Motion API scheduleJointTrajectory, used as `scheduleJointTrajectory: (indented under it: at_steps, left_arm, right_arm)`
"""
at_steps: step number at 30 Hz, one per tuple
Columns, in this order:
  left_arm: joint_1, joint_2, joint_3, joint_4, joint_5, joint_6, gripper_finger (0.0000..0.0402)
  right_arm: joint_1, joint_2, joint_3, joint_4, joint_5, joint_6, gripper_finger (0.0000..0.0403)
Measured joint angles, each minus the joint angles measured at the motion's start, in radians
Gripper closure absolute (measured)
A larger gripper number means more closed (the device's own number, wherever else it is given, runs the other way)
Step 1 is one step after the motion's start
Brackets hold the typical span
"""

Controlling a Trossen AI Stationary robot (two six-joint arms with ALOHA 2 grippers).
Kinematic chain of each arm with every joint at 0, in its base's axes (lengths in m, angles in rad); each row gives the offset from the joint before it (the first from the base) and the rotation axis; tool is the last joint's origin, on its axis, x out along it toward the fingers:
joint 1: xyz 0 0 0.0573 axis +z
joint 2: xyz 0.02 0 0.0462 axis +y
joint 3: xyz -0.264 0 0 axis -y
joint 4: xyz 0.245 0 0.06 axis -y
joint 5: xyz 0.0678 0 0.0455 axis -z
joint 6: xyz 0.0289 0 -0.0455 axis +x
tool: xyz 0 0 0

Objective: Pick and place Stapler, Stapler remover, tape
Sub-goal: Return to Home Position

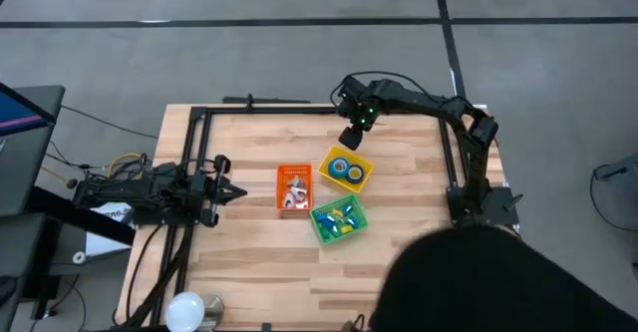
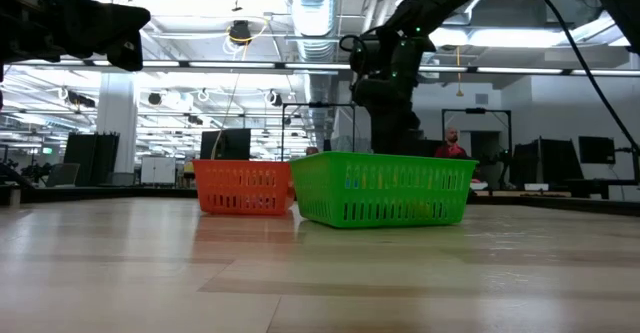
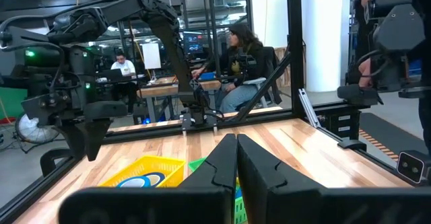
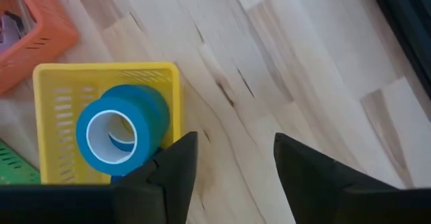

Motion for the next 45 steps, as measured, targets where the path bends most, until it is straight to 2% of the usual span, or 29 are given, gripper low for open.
scheduleJointTrajectory:
  at_steps: [9,17,22,34,40,45]
  left_arm:
    - [0.0,0.0,0.0,0.0,0.0,0.0,0.0398]
    - [0.0,0.0,0.0,0.0,0.0,0.0,0.0398]
    - [0.0,0.0,0.0,0.0,0.0,0.0,0.0398]
    - [0.0,0.0,0.0,0.0,0.0,0.0,0.0398]
    - [0.0,0.0,0.0,0.0,0.0,0.0,0.0398]
    - [0.0,0.0,0.0,0.0,0.0,0.0,0.0398]
  right_arm:
    - [0.064,-0.021,0.0,0.078,0.0,0.0,0.0252]
    - [0.182,-0.111,0.0,0.288,0.0,-0.001,0.0297]
    - [0.263,-0.123,0.0,0.417,0.0,-0.001,0.0319]
    - [0.39,-0.146,0.0,0.435,0.0,-0.011,0.0354]
    - [0.433,-0.157,0.0,0.466,0.0,-0.01,0.0397]
    - [0.438,-0.155,0.0,0.463,0.004,0.0,0.0396]
